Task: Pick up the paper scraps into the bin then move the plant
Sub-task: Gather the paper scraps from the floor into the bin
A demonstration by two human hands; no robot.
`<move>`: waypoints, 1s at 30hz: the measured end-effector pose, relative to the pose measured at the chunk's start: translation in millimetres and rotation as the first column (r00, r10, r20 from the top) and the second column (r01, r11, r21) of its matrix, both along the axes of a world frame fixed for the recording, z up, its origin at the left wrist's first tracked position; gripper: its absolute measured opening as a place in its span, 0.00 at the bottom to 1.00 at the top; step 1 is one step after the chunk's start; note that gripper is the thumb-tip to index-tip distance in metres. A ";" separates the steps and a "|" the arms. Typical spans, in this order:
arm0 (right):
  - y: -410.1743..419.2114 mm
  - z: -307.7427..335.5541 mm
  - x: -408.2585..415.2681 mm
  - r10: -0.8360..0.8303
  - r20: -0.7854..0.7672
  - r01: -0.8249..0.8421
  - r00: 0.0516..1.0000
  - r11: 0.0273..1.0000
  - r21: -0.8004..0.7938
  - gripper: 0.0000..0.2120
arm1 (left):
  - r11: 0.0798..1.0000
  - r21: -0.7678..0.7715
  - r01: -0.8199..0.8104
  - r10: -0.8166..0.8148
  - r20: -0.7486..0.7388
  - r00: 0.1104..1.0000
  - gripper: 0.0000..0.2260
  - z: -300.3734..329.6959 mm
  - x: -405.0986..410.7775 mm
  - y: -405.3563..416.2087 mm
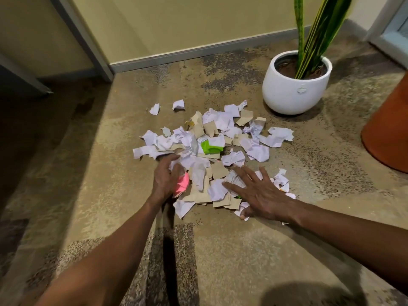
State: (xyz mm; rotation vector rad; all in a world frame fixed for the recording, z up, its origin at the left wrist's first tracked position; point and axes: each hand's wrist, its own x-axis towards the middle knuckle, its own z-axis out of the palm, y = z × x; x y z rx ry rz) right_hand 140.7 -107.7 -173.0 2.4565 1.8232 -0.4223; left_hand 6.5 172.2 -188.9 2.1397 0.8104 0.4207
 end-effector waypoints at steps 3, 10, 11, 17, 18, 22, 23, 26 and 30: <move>-10.9 6.8 6.5 0.042 -0.081 -0.038 0.996 0.998 0.053 0.46 | 0.997 0.019 0.081 -0.081 0.014 0.997 0.15 -0.9 7.0 -33.0; -38.2 16.1 41.4 -0.386 -0.315 0.456 0.867 0.870 0.188 0.57 | 0.961 -0.074 0.266 -0.260 0.078 0.962 0.14 13.6 14.9 -77.2; -41.6 15.5 47.3 -0.454 -0.345 0.525 0.821 0.838 0.147 0.60 | 0.960 -0.065 0.274 -0.267 0.096 0.959 0.16 17.2 12.9 -77.9; -35.3 16.1 44.5 -0.553 -0.331 0.509 0.764 0.833 -0.217 0.70 | 0.895 0.152 0.419 -0.289 -0.518 0.805 0.55 7.0 -19.3 -79.8; -29.1 19.4 40.6 -0.540 -0.325 0.485 0.776 0.841 -0.240 0.70 | 0.878 0.165 0.449 -0.288 -0.566 0.772 0.60 3.6 -22.5 -85.9; -2.1 35.2 22.9 -0.429 -0.253 0.356 0.867 0.890 -0.286 0.70 | 0.850 0.201 0.487 -0.280 -0.611 0.740 0.69 5.1 -18.5 -113.2; 3.9 37.4 18.4 -0.400 -0.229 0.329 0.887 0.897 -0.295 0.70 | 0.847 0.204 0.491 -0.275 -0.622 0.733 0.69 7.6 -16.5 -118.4; 17.4 36.8 8.6 -0.324 -0.163 0.268 0.932 0.918 -0.291 0.69 | 0.863 0.186 0.470 -0.279 -0.601 0.749 0.64 14.1 -11.7 -128.6; 22.3 27.8 1.4 -0.229 -0.117 0.202 0.966 0.958 -0.205 0.61 | 0.876 0.177 0.448 -0.316 -0.490 0.813 0.45 14.8 -5.8 -131.7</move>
